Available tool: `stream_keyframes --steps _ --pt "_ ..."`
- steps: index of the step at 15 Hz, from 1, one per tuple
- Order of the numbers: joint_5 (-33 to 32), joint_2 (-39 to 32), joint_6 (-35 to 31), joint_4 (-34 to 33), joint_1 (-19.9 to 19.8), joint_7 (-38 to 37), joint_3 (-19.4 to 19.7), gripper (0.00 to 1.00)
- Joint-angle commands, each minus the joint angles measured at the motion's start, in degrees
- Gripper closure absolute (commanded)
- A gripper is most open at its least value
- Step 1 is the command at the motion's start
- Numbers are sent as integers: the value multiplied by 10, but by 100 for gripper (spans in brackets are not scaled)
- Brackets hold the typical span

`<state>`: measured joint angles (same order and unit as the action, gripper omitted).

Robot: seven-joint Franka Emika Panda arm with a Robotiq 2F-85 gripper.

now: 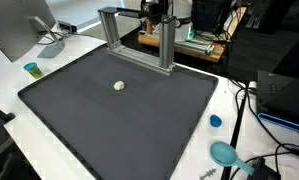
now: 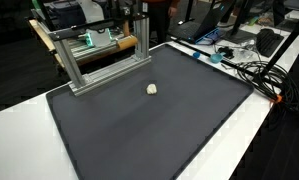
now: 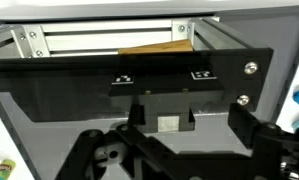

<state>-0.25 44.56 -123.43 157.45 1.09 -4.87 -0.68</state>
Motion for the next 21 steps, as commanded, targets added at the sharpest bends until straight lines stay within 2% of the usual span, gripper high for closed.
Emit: stream_keyframes --steps 1,5,7,10,12,17,21 --pt "12 -2 -34 1 2 6 -2 11" --pt "8 3 -42 -1 2 9 -4 4" --pt "5 -10 -60 -2 3 15 -4 5" --pt "-2 -28 -88 -2 5 32 -5 15" --pt "-9 -38 -107 -2 0 38 -7 16" --pt "-29 -36 -109 -2 -10 63 -2 0" --pt "-31 -26 -64 -2 -9 99 20 0"
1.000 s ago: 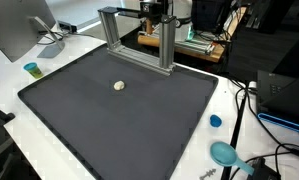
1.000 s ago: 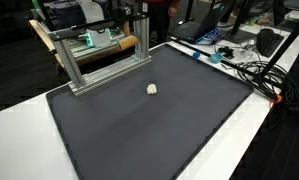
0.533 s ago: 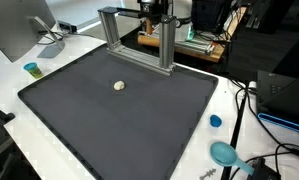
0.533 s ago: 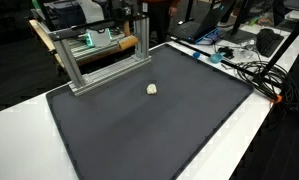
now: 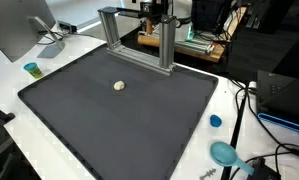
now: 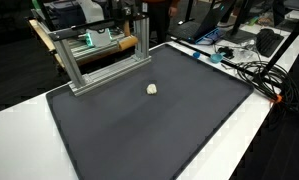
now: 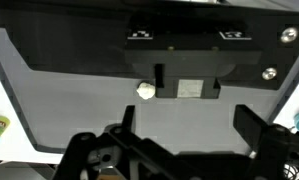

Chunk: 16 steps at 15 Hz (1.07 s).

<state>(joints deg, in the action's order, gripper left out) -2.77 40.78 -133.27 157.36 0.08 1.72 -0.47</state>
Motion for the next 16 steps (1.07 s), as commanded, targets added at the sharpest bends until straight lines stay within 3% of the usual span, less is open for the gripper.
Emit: stream_keyframes --steps 1,4,5,6,14,16 --pt "-8 10 43 -1 1 40 19 0" --pt "-10 7 65 -1 -1 54 24 0" --pt "-7 7 72 -1 0 55 26 5" --pt "-5 7 80 -1 1 55 25 18" --pt "-2 34 131 9 -2 36 19 65" --pt "-5 25 133 -3 -5 23 11 66"
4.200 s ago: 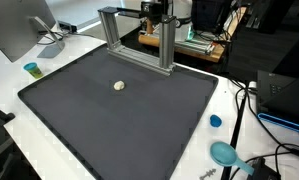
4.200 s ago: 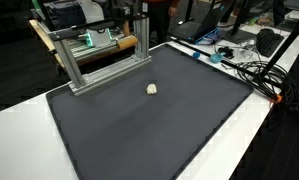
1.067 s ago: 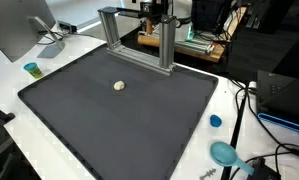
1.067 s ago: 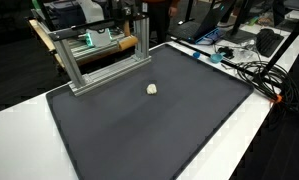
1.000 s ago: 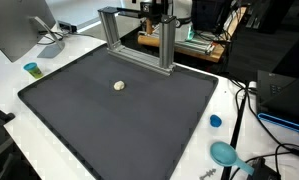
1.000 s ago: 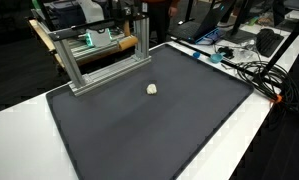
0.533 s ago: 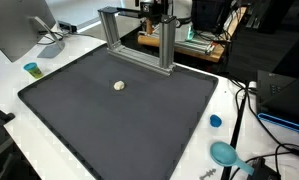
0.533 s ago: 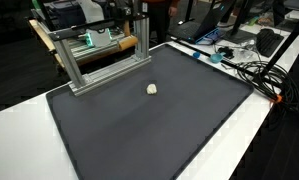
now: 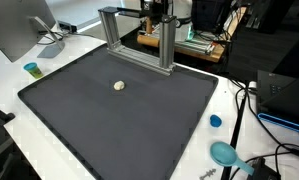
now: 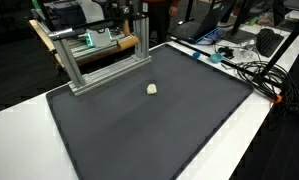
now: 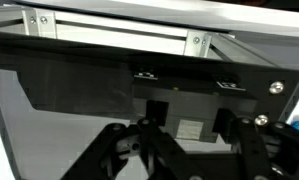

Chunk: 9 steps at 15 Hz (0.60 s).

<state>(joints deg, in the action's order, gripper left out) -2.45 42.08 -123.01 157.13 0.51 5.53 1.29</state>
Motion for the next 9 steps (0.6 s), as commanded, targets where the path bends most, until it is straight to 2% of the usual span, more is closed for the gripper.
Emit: stream_keyframes --steps 1,3,4,5,8,9 --pt "-9 10 28 -1 -11 -25 -11 67" --pt "-6 7 27 -1 -10 -37 -16 67" --pt "-3 7 27 -1 -10 -40 -16 31" --pt "3 6 26 -1 -9 -41 -12 16" --pt "13 5 15 -1 -13 -53 1 21" --pt "15 6 14 -1 -15 -57 3 30"
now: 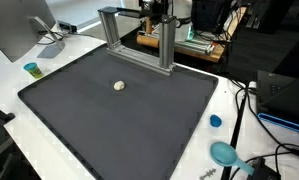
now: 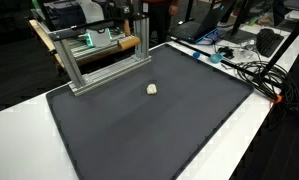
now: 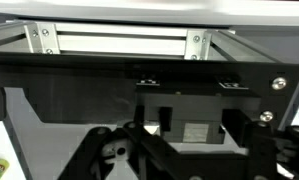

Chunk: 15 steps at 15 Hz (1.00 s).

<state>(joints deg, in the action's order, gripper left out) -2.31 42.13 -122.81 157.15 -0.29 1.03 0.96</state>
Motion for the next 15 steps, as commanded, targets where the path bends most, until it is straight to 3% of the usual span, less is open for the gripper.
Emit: stream_keyframes --steps 1,3,6,10,15 --pt "16 6 11 -1 -8 -15 7 40" --pt "21 6 9 -1 -6 -22 6 61" --pt "30 14 2 4 -6 -35 -2 79" --pt "22 15 -12 -2 -10 -58 -17 79" --pt "7 24 3 -3 -1 -25 -20 79"
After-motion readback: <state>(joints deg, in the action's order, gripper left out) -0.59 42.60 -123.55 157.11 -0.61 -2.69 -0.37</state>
